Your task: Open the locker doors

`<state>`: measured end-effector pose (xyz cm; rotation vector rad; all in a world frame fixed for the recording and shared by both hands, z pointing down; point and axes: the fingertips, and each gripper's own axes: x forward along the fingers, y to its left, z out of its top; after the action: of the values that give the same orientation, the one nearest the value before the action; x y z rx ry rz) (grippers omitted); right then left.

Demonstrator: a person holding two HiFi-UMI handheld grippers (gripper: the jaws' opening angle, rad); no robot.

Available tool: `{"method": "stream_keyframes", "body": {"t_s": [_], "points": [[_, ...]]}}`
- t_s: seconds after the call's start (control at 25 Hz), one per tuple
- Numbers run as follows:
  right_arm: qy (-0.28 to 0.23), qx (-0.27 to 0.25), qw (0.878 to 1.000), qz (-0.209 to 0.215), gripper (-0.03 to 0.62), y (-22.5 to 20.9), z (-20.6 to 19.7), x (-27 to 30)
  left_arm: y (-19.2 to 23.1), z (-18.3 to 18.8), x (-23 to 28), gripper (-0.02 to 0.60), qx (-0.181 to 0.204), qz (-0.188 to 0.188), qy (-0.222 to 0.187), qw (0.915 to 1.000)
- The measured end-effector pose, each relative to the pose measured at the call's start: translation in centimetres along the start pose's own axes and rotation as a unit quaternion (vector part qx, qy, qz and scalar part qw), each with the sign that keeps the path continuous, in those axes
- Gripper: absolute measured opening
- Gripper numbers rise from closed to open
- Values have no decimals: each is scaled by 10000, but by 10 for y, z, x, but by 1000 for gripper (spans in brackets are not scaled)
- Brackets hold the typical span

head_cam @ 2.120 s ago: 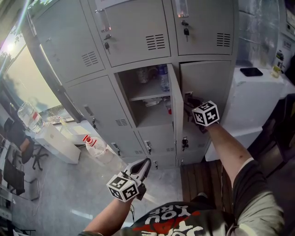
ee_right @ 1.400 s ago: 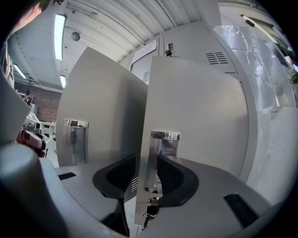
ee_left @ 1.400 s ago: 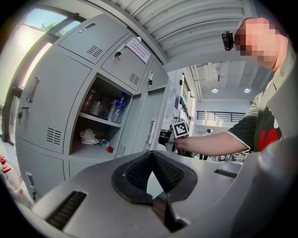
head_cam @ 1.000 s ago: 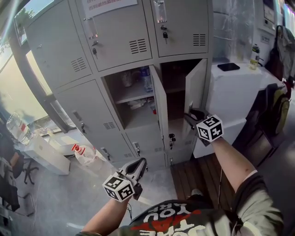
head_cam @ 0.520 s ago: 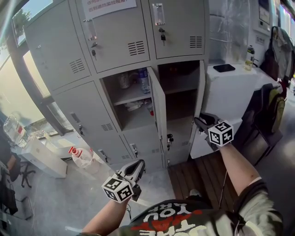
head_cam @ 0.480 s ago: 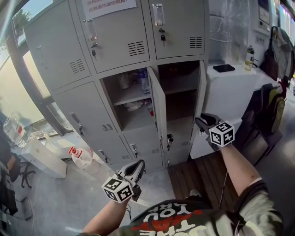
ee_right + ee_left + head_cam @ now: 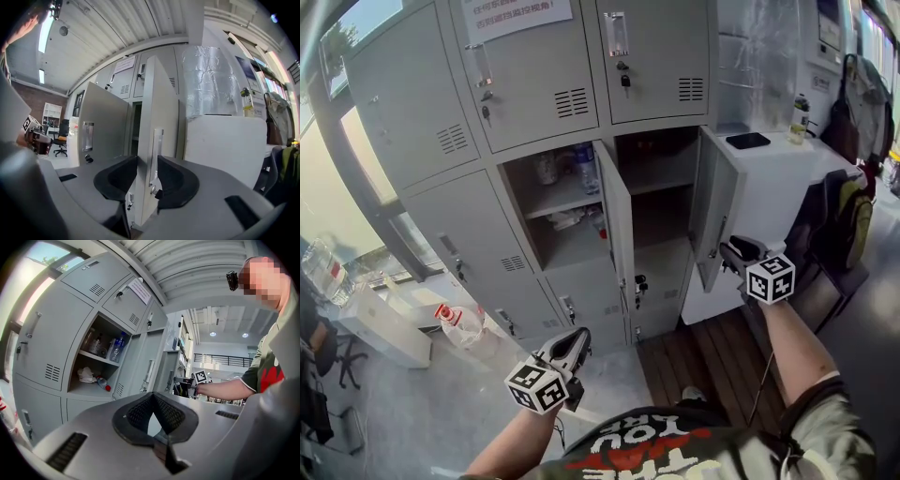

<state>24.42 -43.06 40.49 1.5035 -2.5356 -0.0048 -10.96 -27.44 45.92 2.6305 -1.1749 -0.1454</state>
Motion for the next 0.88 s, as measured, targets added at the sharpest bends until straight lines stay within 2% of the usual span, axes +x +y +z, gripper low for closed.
{"method": "stream_keyframes", "body": {"t_s": [0.24,0.56,0.88], "points": [[76,31,9987,-508,120,-33,-8,-19,-2,0,0,6,2,4,-10,10000],[129,197,9942,-1051,117,-74,-14,-30,2,0,-5,6,-4,105,-14,9999],[142,228,9915,-1270,117,-79,-15,-35,8,-3,-13,6,-20,202,-17,9998]]}}
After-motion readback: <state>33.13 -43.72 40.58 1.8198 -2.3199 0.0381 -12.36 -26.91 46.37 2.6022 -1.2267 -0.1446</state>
